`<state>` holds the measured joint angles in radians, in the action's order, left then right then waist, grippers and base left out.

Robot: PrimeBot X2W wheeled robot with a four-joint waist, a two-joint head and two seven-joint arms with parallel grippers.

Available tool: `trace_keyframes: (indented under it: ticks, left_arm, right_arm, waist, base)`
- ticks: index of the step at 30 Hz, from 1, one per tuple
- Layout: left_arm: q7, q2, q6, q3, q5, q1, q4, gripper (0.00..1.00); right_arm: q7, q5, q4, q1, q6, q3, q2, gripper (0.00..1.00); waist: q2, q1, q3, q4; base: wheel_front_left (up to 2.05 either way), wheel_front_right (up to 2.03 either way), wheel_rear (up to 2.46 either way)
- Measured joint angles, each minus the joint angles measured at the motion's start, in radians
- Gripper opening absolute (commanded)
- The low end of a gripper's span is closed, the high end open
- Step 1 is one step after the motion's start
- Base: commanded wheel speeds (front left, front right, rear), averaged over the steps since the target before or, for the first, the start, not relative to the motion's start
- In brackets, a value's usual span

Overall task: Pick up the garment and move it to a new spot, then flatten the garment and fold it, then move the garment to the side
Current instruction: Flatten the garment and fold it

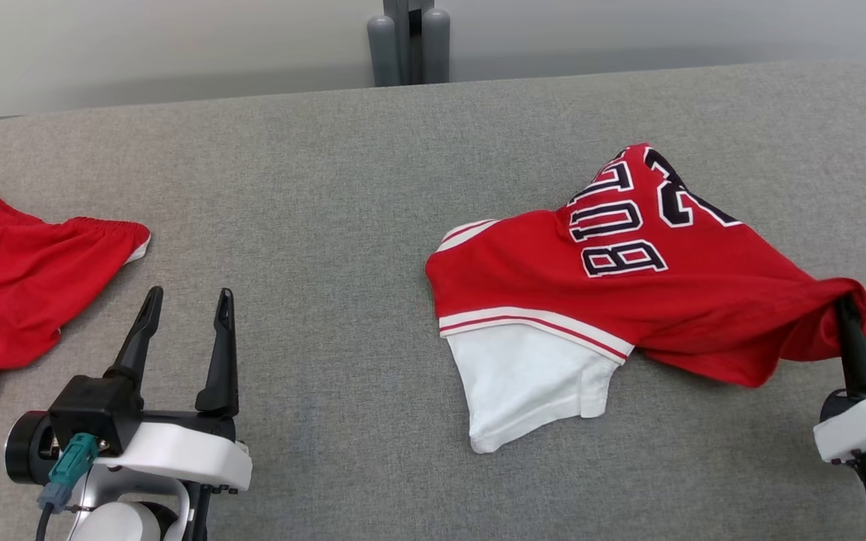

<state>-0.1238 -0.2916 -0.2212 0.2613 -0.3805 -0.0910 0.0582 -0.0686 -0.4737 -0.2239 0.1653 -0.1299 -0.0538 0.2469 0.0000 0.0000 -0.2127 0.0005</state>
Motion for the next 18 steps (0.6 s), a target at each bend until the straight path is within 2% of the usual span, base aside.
trace_keyframes:
  ticks: [1, 2, 9, 14, 18]
  left_arm:
    - [0.000, 0.000, 0.000, 0.002, 0.000, -0.001, -0.001, 1.00]
    - [0.000, -0.001, 0.000, 0.002, 0.000, -0.001, -0.002, 1.00]
    - [0.001, -0.004, 0.001, 0.009, -0.003, 0.000, -0.009, 1.00]
    - [0.002, -0.007, 0.000, 0.007, -0.012, 0.010, -0.010, 1.00]
    - [0.006, -0.014, -0.006, 0.004, -0.015, 0.024, -0.005, 1.00]
  right_arm:
    - [-0.008, 0.024, -0.024, 0.000, 0.000, -0.003, -0.004, 0.45]
    - [-0.016, 0.052, -0.044, -0.002, 0.000, -0.003, -0.008, 1.00]
    - [-0.044, 0.119, -0.067, -0.066, 0.000, 0.046, -0.038, 1.00]
    - [-0.011, 0.137, -0.008, -0.147, -0.001, 0.155, -0.049, 1.00]
    - [0.002, 0.146, 0.059, -0.186, -0.001, 0.167, -0.056, 1.00]
  waist:
    - [0.0000, 0.0000, 0.003, -0.001]
    - [0.0000, 0.0000, 0.006, -0.002]
    - [0.0000, 0.0000, 0.034, -0.005]
    - [0.0000, 0.0000, 0.061, -0.015]
    - [0.0000, 0.0000, 0.078, -0.029]
  base:
    - [0.00, 0.00, 0.00]
    - [0.00, 0.00, 0.00]
    - [0.00, 0.00, 0.00]
    - [0.00, 0.00, 0.00]
    - [0.00, 0.00, 0.00]
